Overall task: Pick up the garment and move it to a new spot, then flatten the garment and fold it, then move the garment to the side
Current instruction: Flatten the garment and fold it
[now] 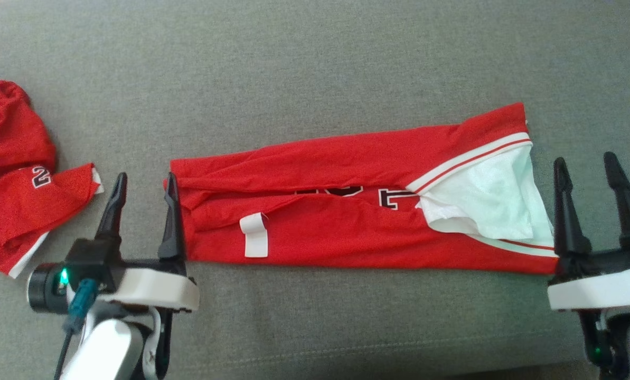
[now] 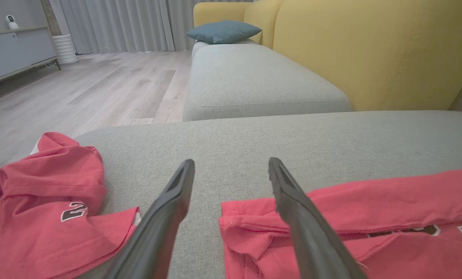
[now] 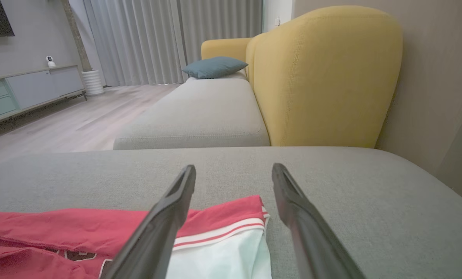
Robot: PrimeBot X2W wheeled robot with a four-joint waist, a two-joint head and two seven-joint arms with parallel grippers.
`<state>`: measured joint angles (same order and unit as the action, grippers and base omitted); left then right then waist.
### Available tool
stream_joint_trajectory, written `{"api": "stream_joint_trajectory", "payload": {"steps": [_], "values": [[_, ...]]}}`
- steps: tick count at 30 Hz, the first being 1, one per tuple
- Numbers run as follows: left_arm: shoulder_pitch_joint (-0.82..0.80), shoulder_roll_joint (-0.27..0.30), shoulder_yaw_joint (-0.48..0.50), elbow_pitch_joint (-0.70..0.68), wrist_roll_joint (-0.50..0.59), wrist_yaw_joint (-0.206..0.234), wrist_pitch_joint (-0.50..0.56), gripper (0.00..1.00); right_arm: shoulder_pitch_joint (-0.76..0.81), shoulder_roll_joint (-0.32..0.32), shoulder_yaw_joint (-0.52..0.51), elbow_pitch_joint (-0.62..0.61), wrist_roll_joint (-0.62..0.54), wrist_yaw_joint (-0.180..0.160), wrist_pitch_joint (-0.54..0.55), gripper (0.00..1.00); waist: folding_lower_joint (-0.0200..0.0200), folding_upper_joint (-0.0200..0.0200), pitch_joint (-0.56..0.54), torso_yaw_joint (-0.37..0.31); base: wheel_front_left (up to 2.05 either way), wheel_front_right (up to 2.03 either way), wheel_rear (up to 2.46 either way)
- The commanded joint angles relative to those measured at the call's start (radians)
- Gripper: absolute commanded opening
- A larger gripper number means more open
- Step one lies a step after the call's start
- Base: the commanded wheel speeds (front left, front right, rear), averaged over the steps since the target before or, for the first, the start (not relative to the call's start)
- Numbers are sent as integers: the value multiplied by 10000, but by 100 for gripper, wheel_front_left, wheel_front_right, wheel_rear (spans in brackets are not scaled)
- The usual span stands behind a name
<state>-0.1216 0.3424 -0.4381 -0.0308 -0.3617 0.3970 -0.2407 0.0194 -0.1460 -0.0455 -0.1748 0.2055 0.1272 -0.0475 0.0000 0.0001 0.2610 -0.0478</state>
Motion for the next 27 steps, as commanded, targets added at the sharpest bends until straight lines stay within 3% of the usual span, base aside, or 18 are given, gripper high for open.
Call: {"api": "stream_joint_trajectory", "payload": {"steps": [1, 16, 27], "values": [[-107, 263, 379, -400, 105, 79, -118, 100, 42, -40, 155, -419, -82, 35, 79, 100, 0, -1, -47, 11, 0, 0, 0], [56, 184, 250, -717, 208, 267, -136, 100, 162, 65, 268, -494, -42, 35, 477, 100, 0, -1, -117, 121, 0, 0, 0], [-451, 78, 154, -797, 331, 181, -157, 100, -320, -297, 48, 819, 795, 35, 734, 100, 0, -1, 534, 402, 0, 0, 0]]}}
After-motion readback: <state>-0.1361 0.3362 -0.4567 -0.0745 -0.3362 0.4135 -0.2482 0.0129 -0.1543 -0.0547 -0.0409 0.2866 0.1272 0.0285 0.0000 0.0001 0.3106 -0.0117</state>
